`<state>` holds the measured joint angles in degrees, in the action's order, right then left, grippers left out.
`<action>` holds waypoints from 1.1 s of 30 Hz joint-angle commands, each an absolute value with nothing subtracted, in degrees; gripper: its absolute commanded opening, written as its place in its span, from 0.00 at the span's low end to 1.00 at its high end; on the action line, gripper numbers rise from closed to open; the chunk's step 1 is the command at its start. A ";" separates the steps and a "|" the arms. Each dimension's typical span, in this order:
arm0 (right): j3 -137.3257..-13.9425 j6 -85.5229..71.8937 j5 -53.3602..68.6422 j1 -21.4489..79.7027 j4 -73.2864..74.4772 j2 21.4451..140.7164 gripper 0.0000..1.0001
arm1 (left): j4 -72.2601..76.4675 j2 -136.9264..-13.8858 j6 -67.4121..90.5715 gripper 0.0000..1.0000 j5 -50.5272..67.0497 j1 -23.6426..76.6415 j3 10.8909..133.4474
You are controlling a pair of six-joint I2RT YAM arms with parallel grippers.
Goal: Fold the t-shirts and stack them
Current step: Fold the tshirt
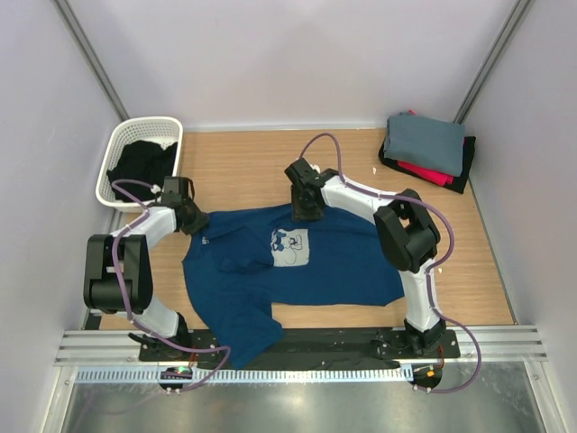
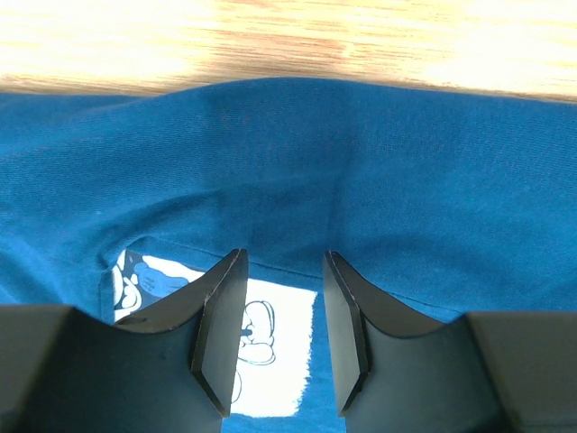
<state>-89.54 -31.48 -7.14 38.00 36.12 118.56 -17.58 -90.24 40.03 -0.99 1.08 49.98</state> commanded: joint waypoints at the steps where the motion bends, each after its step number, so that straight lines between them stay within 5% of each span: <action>1: -91.05 -31.99 -7.30 37.71 36.74 119.09 0.45 | -17.05 -87.89 42.36 0.25 -1.23 0.70 48.52; 4: -91.76 -31.73 -5.29 37.71 37.18 118.74 0.45 | -16.70 -87.37 42.63 0.53 -0.35 0.70 48.08; 7: -92.37 -31.03 -1.86 37.97 37.79 116.73 0.45 | -17.75 -85.88 42.10 0.68 3.51 0.70 48.34; 12: -92.46 -28.13 1.38 40.43 37.79 112.86 0.45 | -24.59 -76.41 42.19 0.75 4.83 0.79 48.69; 22: -92.02 -26.63 1.15 50.71 37.62 115.48 0.43 | -34.63 -61.36 43.41 0.69 7.91 5.09 42.64; 33: -87.29 -34.10 -2.28 54.76 36.39 116.02 0.42 | -30.85 -64.77 46.05 0.63 5.89 11.34 38.23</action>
